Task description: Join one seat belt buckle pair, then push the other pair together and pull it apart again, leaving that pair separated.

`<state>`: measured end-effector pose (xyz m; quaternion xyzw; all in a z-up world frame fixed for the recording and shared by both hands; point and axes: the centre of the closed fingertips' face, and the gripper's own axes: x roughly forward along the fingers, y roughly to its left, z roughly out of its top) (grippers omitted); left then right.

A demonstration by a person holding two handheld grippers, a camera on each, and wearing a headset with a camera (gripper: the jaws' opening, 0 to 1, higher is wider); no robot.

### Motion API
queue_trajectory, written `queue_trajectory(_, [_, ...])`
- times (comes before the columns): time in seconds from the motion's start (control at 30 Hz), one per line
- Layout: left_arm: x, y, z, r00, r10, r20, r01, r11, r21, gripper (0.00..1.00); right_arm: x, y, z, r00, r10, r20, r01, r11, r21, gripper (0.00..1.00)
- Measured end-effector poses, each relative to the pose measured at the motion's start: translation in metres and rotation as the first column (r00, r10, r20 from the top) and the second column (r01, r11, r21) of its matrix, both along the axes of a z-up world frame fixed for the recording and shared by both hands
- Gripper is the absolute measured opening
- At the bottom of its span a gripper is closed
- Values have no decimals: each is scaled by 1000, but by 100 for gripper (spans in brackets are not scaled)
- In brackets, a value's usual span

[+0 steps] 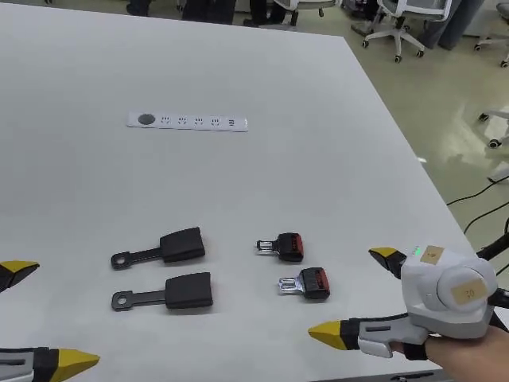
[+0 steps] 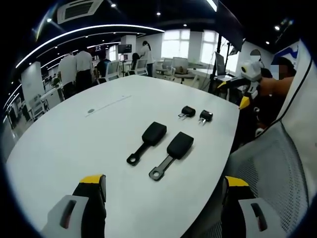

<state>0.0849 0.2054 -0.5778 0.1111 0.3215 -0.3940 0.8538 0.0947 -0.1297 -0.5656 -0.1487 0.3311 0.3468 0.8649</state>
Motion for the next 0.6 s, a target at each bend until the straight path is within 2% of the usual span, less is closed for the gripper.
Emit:
queue_trajectory(0.2, [1, -2, 0, 1000, 2, -1, -2, 1000, -20, 100, 1, 2, 0, 1000, 3, 2, -3, 1000, 0, 100])
queue_trajectory(0.6, [3, 3, -4, 1000, 15, 8, -15, 1000, 3, 100, 0, 0, -3, 1000, 2, -3, -2, 1000, -4, 99])
